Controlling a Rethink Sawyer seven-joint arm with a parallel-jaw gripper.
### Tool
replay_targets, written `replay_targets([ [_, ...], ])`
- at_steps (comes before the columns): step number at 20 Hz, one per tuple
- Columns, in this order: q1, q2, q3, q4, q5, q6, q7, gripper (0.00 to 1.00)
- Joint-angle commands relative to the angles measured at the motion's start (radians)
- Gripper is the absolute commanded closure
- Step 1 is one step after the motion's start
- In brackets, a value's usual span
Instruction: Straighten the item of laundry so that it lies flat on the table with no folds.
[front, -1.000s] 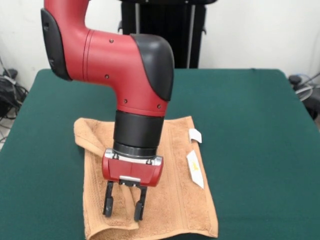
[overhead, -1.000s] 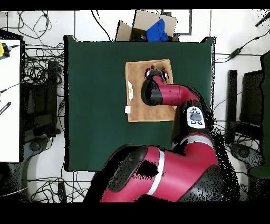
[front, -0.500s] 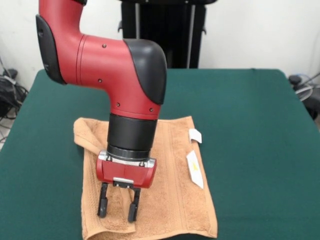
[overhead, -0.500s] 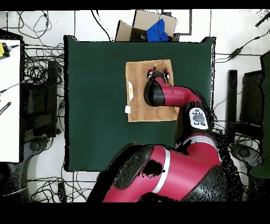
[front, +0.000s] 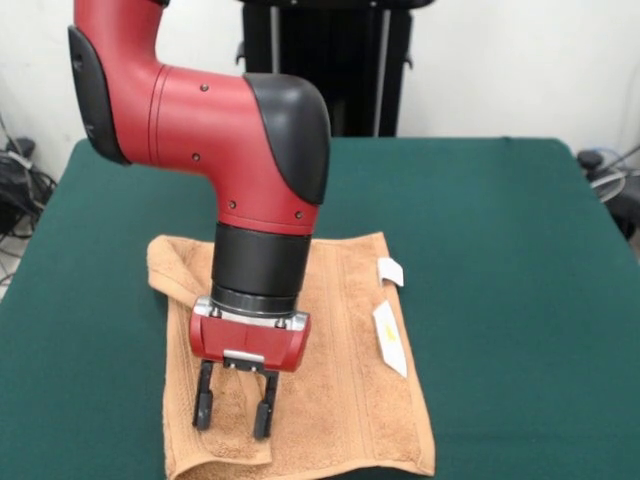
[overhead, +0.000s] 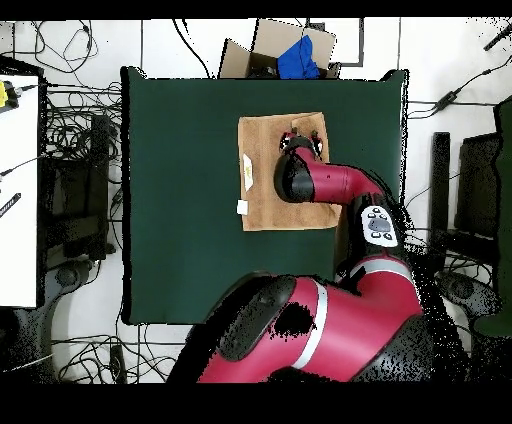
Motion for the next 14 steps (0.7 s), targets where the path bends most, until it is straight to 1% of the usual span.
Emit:
replay_targets([
  [1, -0.011, -0.007, 0.080, 0.111, -0.020, -0.036, 0.138, 0.00],
  [7, -0.022, -0.026, 0.100, 0.121, -0.001, -0.041, 0.153, 0.00],
  [14, -0.041, -0.018, 0.129, 0.119, -0.011, -0.068, 0.151, 0.00],
])
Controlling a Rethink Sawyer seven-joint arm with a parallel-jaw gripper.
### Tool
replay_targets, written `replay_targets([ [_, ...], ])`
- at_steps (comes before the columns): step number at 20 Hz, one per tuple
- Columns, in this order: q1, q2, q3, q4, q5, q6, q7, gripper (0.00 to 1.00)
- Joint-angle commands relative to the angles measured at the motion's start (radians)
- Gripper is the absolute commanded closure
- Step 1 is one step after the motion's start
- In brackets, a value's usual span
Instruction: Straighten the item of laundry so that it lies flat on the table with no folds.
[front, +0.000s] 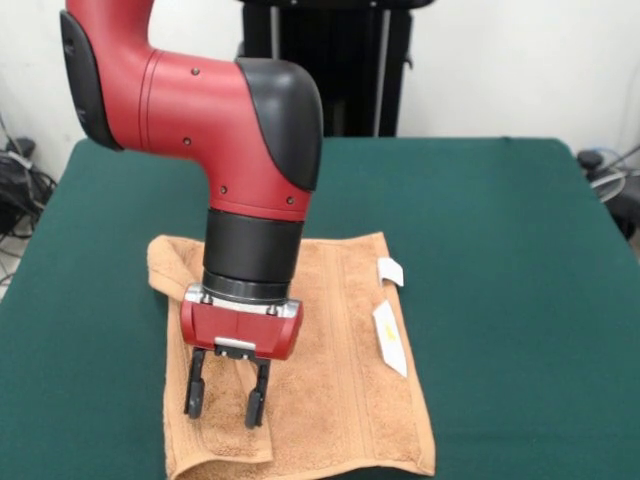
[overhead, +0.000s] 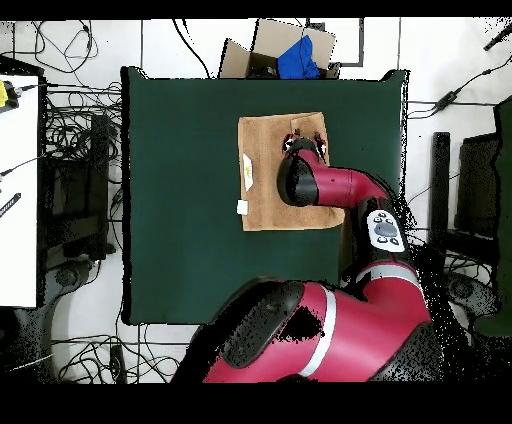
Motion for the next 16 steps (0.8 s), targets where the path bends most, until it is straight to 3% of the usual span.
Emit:
replay_targets([
  [1, -0.024, 0.009, 0.126, 0.085, -0.011, -0.054, 0.152, 0.00],
  [16, -0.025, -0.007, 0.166, 0.091, -0.013, -0.112, 0.166, 0.00],
])
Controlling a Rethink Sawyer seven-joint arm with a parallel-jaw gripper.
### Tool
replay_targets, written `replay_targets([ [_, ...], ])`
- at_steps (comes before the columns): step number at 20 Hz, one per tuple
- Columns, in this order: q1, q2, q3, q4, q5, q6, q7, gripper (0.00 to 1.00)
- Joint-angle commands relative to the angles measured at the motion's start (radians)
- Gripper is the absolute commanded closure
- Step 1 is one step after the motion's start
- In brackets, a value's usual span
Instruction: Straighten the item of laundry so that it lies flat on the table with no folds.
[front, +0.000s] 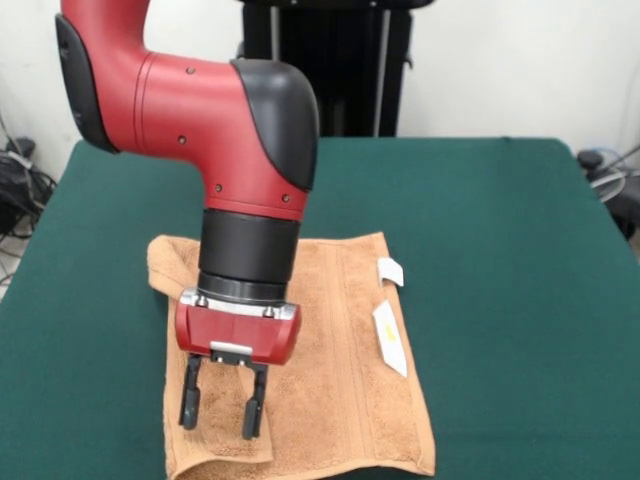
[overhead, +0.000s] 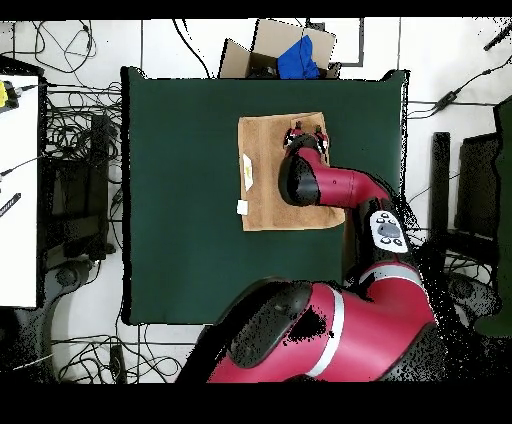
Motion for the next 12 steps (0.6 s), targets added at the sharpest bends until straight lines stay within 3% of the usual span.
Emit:
replay_targets([
  [1, -0.009, -0.010, 0.146, 0.091, -0.012, -0.031, 0.166, 0.00],
  [12, -0.003, 0.007, 0.140, 0.079, -0.003, -0.033, 0.158, 0.00],
])
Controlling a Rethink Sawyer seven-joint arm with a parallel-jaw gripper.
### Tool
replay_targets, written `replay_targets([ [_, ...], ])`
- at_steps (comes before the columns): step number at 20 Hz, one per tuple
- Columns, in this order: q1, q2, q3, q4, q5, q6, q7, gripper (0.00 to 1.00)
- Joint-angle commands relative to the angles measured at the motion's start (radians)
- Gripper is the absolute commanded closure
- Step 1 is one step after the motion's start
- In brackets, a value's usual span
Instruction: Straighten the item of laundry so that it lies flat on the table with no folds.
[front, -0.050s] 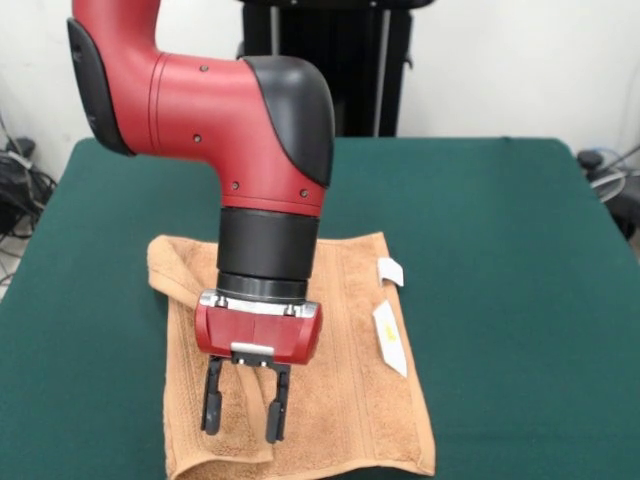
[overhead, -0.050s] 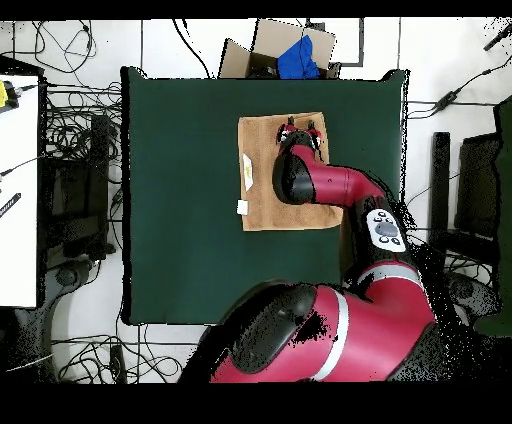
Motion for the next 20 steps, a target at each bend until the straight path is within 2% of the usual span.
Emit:
replay_targets([
  [1, 0.002, 0.022, 0.105, 0.058, -0.003, -0.011, 0.154, 0.00],
  [10, -0.013, 0.041, 0.120, 0.057, -0.021, 0.001, 0.138, 0.00],
  [20, -0.010, 0.062, 0.118, 0.058, 0.001, 0.020, 0.144, 0.00],
])
